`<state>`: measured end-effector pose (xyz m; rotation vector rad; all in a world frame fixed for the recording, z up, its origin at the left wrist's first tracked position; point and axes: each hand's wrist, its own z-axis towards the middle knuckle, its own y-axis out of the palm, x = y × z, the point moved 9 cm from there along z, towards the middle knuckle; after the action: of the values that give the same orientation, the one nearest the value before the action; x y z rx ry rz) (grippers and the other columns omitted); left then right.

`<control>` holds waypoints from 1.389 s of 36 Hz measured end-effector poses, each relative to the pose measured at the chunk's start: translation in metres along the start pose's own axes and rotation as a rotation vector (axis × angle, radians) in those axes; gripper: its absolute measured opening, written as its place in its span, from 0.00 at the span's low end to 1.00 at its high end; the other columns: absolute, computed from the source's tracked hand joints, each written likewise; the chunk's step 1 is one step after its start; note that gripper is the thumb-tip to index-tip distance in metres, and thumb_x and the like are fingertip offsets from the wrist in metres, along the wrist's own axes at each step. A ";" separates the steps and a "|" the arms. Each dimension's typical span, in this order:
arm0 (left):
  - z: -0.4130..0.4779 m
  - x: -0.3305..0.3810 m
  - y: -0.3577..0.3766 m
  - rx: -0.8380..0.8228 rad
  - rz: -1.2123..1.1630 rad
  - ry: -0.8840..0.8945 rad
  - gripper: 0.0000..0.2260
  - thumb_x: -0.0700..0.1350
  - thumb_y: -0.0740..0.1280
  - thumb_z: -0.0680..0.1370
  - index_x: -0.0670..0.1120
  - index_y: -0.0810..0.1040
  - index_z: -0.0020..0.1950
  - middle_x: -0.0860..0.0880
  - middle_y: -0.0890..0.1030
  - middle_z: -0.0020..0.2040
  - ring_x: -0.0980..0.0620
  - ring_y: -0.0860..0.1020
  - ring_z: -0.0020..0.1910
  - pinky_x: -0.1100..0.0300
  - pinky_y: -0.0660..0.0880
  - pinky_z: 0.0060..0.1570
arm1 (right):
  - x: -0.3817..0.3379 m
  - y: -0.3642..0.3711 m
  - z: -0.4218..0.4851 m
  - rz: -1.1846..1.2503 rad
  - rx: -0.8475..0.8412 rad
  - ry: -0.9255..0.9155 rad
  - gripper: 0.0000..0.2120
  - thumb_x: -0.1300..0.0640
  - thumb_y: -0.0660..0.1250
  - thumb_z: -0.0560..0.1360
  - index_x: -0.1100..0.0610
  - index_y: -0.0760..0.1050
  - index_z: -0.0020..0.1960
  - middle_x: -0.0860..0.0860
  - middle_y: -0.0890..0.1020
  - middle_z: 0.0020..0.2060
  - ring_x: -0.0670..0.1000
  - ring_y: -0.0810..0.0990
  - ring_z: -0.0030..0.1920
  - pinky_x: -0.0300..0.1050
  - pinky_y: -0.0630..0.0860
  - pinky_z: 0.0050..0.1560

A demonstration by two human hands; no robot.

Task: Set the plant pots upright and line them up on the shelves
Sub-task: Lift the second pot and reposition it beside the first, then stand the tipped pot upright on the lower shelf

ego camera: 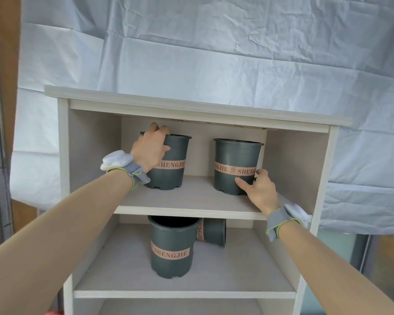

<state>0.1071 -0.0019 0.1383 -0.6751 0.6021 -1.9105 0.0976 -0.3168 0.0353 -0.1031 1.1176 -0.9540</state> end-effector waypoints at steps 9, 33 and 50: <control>-0.009 -0.007 -0.003 -0.007 -0.031 -0.011 0.20 0.41 0.71 0.77 0.45 0.71 0.68 0.41 0.70 0.65 0.31 0.76 0.57 0.37 0.75 0.54 | -0.001 -0.002 -0.002 0.009 0.024 -0.022 0.33 0.44 0.73 0.74 0.63 0.65 0.68 0.62 0.78 0.64 0.64 0.75 0.66 0.59 0.73 0.63; -0.117 0.039 0.001 0.203 -0.361 0.067 0.12 0.48 0.68 0.78 0.45 0.73 0.36 0.49 0.74 0.29 0.46 0.74 0.32 0.52 0.76 0.38 | -0.013 -0.025 -0.071 0.532 0.157 -0.346 0.17 0.55 0.65 0.77 0.61 0.73 0.31 0.58 0.75 0.26 0.50 0.70 0.30 0.46 0.68 0.37; -0.216 -0.032 0.038 0.100 -0.339 -0.189 0.11 0.51 0.64 0.79 0.47 0.70 0.39 0.51 0.74 0.30 0.47 0.72 0.33 0.57 0.70 0.35 | 0.025 0.058 -0.156 0.350 -0.277 -0.215 0.10 0.62 0.68 0.76 0.55 0.81 0.38 0.46 0.81 0.28 0.44 0.79 0.32 0.36 0.72 0.37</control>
<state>-0.0044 0.0379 -0.0494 -0.9263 0.2828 -2.1390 0.0108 -0.2400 -0.0864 -0.2223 1.0207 -0.4617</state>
